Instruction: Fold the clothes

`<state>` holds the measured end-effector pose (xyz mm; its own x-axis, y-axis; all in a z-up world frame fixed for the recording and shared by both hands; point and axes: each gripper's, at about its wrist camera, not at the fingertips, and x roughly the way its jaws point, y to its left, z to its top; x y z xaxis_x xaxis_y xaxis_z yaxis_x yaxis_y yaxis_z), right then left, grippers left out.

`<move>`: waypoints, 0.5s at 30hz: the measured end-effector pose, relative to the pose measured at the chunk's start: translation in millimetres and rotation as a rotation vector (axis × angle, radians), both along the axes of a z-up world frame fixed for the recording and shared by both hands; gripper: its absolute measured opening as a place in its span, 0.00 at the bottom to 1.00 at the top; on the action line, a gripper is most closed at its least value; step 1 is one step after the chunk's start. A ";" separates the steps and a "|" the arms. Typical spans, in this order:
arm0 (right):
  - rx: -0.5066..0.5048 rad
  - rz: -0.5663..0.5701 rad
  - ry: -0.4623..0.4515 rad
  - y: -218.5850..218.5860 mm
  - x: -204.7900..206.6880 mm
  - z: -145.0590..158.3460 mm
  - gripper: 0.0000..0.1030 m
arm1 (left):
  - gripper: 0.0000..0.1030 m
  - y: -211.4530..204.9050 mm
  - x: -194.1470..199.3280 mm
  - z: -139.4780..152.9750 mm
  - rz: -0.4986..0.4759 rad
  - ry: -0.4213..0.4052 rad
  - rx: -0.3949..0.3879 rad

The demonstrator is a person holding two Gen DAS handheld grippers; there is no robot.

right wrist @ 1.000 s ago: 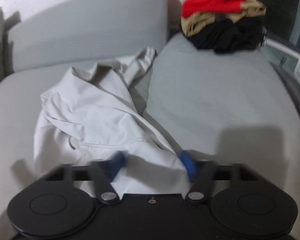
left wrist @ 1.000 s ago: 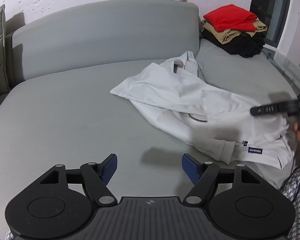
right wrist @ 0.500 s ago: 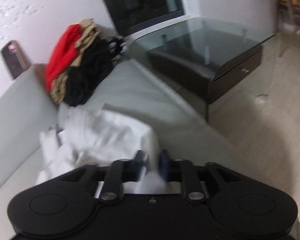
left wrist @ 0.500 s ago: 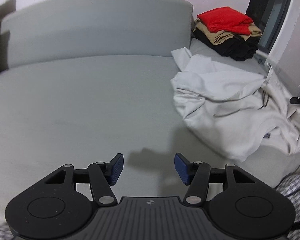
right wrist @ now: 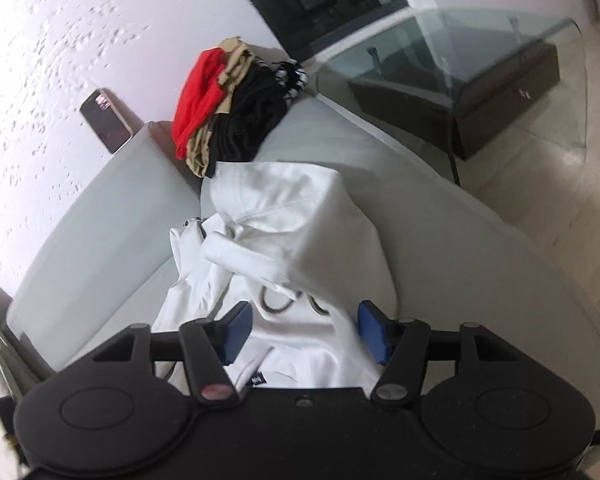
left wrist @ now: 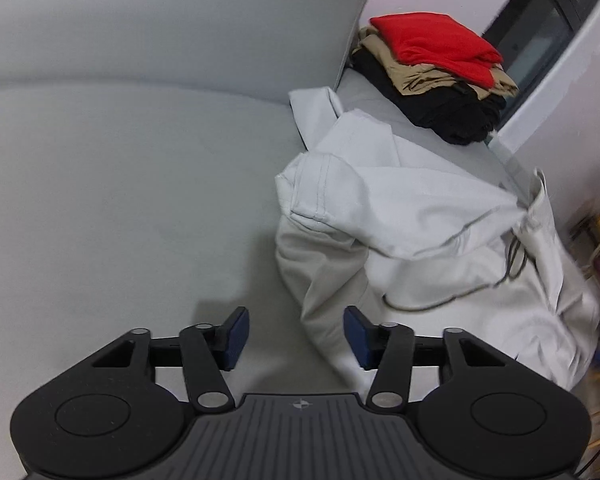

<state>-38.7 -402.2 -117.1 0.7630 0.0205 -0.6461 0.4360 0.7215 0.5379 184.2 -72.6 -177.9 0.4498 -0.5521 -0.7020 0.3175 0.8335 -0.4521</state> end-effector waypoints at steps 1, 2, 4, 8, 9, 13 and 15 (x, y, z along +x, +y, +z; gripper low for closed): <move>0.020 -0.002 0.006 -2.4 -0.4 -4.1 0.48 | 0.44 -1.2 5.3 -5.2 -0.010 0.023 -0.025; 0.036 -0.006 0.015 -5.6 -1.6 -7.9 0.48 | 0.44 -2.4 10.5 -10.4 -0.020 0.047 -0.051; 0.059 -0.010 0.021 -11.0 -4.3 -13.3 0.48 | 0.44 -6.7 19.2 -19.6 -0.045 0.090 -0.081; 0.095 -0.011 0.013 -19.3 -7.8 -20.9 0.47 | 0.20 -14.2 36.3 -32.4 -0.042 0.168 -0.133; 0.094 -0.011 0.011 -20.0 -8.4 -20.7 0.47 | 0.12 -15.8 40.6 -34.4 -0.031 0.188 -0.143; 0.044 -0.012 0.000 -19.3 -13.2 -15.1 0.47 | 0.00 -18.5 39.6 -24.7 0.023 0.155 -0.114; 0.007 -0.015 0.003 -18.4 -16.2 -12.8 0.48 | 0.00 -11.5 29.6 -8.5 0.057 0.097 -0.107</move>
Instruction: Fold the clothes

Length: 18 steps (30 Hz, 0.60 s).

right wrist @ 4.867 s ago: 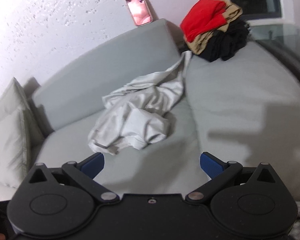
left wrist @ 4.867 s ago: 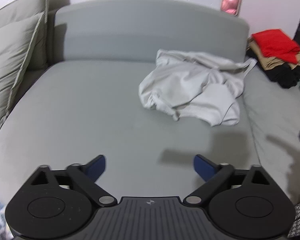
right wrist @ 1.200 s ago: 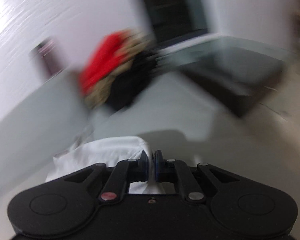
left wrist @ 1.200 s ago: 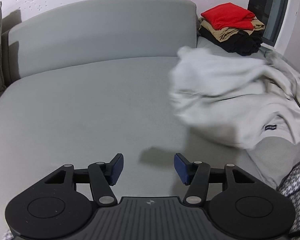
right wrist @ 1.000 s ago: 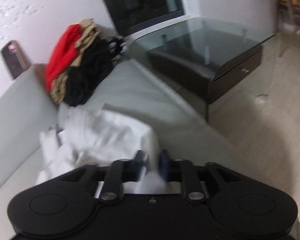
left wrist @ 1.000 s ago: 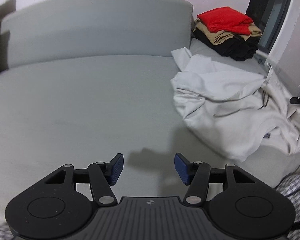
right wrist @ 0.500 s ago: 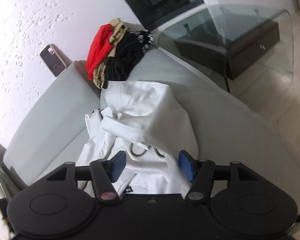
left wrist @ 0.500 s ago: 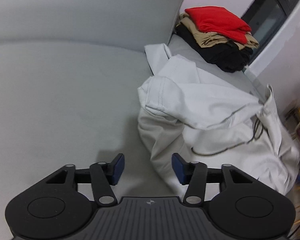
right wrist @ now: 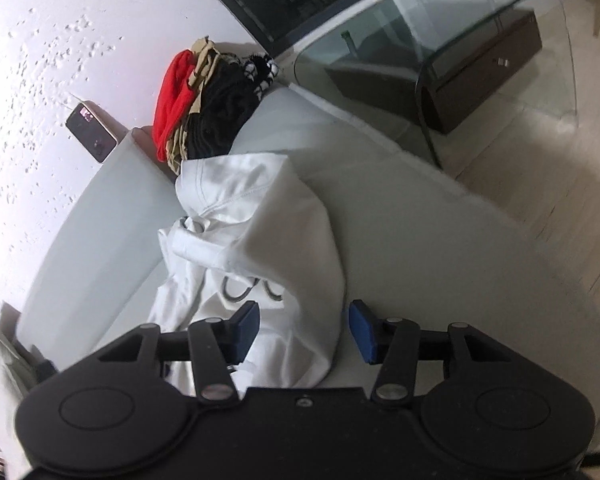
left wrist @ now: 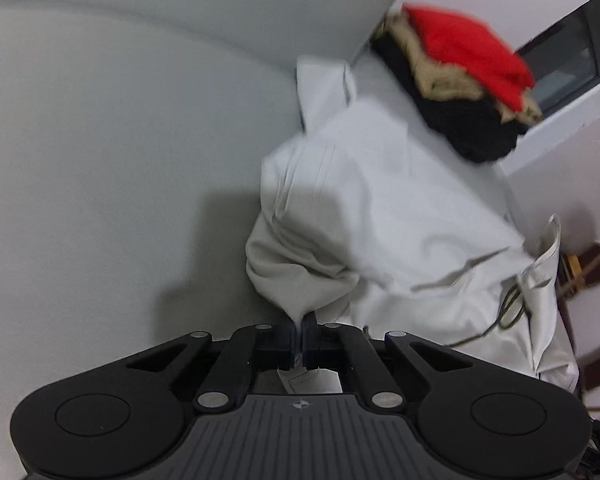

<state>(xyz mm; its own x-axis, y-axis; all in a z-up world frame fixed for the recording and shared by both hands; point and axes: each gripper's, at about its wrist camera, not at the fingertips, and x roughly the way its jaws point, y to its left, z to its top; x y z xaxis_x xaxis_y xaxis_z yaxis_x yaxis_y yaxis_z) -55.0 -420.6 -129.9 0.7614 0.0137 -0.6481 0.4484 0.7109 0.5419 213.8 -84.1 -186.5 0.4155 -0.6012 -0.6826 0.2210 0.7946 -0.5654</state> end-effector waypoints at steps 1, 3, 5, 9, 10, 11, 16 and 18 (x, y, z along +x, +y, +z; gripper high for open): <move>-0.017 -0.001 0.003 0.5 -0.8 0.7 0.48 | 0.00 6.2 -6.6 10.4 0.020 -0.028 -0.001; -0.047 0.020 0.011 3.1 0.4 -0.7 0.49 | 0.00 21.5 -21.1 31.6 0.057 -0.078 -0.008; -0.088 0.043 0.017 8.0 2.7 -3.0 0.50 | 0.00 37.4 -35.5 48.6 0.084 -0.113 -0.017; -0.211 0.080 0.025 23.2 12.4 -9.4 0.43 | 0.00 55.3 -56.5 68.3 0.134 -0.162 0.030; -0.253 0.064 0.038 26.9 17.9 -9.1 0.17 | 0.00 57.8 -59.8 70.9 0.151 -0.166 0.051; -0.241 0.045 0.041 27.2 20.9 -6.2 0.02 | 0.00 61.4 -63.1 73.5 0.168 -0.166 0.058; -0.009 -0.003 -0.035 25.1 16.4 26.4 0.02 | 0.00 98.4 -89.4 108.9 0.252 -0.237 0.092; 0.118 0.005 -0.074 23.4 10.3 42.0 0.02 | 0.00 121.9 -103.8 127.0 0.291 -0.266 0.106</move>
